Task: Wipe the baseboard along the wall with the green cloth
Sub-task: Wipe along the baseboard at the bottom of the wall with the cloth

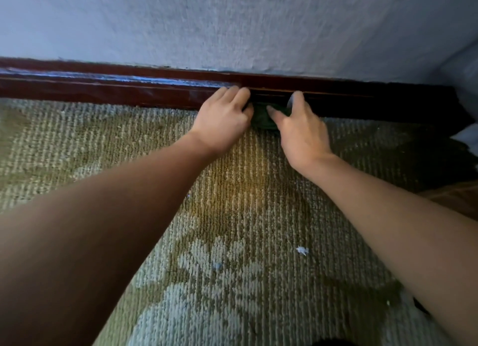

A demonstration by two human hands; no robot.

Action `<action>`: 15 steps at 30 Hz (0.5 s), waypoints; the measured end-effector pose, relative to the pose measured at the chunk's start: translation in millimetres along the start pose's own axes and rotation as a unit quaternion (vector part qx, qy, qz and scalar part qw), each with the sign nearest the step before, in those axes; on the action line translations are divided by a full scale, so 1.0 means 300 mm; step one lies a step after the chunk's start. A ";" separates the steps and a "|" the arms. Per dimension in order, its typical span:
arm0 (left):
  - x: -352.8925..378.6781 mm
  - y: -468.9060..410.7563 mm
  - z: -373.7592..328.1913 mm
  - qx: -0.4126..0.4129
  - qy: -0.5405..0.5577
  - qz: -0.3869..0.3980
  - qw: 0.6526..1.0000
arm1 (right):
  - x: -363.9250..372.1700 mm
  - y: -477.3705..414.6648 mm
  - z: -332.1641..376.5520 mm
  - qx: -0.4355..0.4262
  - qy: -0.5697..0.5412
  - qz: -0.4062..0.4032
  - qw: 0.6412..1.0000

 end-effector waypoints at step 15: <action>-0.049 0.036 -0.030 0.009 -0.018 -0.025 0.999 | -0.059 0.066 -0.017 -0.002 -0.002 0.028 1.000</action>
Point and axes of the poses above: each hand's wrist, its own y-axis away from the middle knuckle, its own x-axis out of the palm, z = x × y, the point moved 3 cm from there along -y, towards the middle knuckle, and after that the axes turned 1 degree about -y, right-handed, at the moved point
